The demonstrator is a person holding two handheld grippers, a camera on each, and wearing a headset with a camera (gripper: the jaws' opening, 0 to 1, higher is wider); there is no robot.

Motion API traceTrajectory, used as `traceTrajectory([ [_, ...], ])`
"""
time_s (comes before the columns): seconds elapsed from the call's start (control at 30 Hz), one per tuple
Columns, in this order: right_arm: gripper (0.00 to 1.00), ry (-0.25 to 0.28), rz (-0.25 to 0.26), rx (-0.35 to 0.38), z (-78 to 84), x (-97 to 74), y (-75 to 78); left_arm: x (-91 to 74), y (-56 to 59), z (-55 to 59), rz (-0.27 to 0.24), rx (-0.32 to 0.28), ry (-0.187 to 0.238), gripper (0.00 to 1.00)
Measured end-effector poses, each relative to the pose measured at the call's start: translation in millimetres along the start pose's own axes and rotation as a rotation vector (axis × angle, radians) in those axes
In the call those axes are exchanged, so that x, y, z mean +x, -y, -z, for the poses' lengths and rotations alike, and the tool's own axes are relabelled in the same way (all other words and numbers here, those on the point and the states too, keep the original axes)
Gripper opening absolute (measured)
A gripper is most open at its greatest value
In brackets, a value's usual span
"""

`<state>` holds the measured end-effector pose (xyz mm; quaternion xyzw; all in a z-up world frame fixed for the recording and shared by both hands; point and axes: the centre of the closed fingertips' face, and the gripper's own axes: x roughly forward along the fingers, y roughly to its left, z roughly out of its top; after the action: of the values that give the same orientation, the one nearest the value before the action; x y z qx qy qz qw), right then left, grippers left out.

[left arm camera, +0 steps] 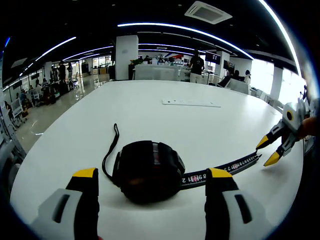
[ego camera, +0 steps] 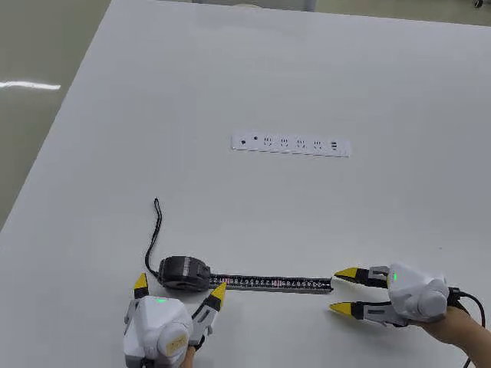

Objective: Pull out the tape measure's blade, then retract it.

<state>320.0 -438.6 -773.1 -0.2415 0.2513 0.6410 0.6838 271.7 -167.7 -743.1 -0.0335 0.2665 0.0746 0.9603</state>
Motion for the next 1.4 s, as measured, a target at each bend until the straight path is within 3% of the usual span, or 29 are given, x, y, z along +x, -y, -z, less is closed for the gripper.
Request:
traceTrajectory([
  [0.37,0.23,-0.006,-0.042,-0.011,0.9,8.1,5.0,7.6,-5.3,2.1,-0.024,-0.029,-0.012,0.82],
  [0.67,0.21,-0.014,-0.075,-0.021,3.3,15.1,7.2,13.1,-3.0,4.1,-0.029,-0.046,-0.018,0.78],
  [0.87,0.15,-0.005,-0.088,-0.037,2.6,15.7,7.9,15.0,-1.7,3.7,-0.033,-0.052,-0.017,0.77],
  [1.3,0.12,-0.016,-0.084,-0.061,1.2,15.1,7.8,18.0,-2.4,3.9,-0.056,-0.078,-0.004,0.7],
  [1.4,0.12,-0.018,-0.084,-0.066,1.2,14.9,7.5,17.7,-4.5,5.5,-0.063,-0.108,-0.006,0.67],
])
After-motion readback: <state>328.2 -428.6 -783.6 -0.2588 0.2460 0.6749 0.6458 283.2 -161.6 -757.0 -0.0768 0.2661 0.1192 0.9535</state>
